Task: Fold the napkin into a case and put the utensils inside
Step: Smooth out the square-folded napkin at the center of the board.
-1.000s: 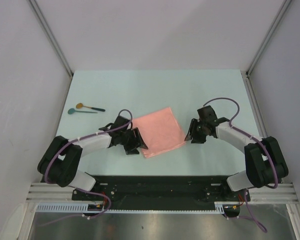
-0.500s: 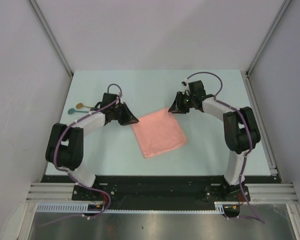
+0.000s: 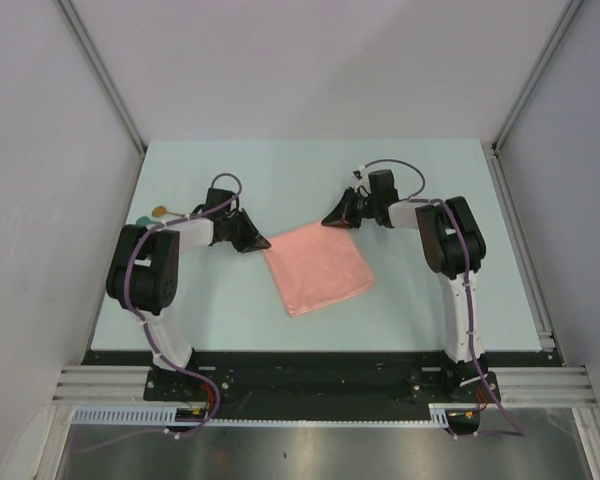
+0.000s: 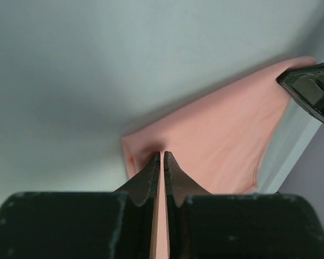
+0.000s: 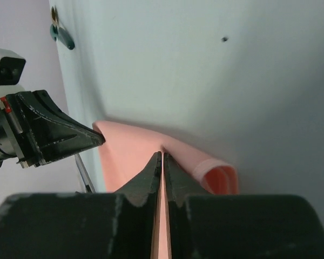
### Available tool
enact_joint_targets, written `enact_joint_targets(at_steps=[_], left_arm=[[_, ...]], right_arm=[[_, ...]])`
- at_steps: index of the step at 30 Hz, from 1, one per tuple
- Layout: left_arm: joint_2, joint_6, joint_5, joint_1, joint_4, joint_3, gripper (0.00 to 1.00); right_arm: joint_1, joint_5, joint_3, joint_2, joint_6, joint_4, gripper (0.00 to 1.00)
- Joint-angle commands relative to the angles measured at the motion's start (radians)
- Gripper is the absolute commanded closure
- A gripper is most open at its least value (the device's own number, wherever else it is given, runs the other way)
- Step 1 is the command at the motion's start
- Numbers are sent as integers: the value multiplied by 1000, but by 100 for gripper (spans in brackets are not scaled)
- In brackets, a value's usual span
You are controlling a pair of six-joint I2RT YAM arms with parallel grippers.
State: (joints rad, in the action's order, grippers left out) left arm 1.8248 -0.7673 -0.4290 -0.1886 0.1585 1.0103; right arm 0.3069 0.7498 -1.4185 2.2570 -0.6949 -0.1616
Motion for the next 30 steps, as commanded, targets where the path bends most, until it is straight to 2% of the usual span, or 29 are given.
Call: enact_joint_targets(at_steps=[1,7,10,13,16,19,25,28,30], left_arm=[[62,8,55,32,6,11,92],[65,19,67,54,16,24,92],[24,34,30,54,39,48,90],[-27,23,-34,54,46,56,87],[-36,0,-102,64,27,57,85],[-27,-3,-114,72,23,56,86],[30,-24,-126,75,-4,51,88],[77,-9,-111,78,41,65,91],[87,0,-84,81,61,67,94]], right_arm=[[-20,31,-69,71,-46,-96,92],[-31,-1,-180,133,-2,-10,93],[-32,-1,-214,101,14,22,93],[-17,-41,-282,37,90,201,91],[12,-82,-327,-45,161,327,85],[61,-122,-294,-138,204,379,77],[196,-17,-94,-185,51,178,76],[274,-1,-16,-169,-15,23,85],[313,-4,-7,-139,-40,-13,92]])
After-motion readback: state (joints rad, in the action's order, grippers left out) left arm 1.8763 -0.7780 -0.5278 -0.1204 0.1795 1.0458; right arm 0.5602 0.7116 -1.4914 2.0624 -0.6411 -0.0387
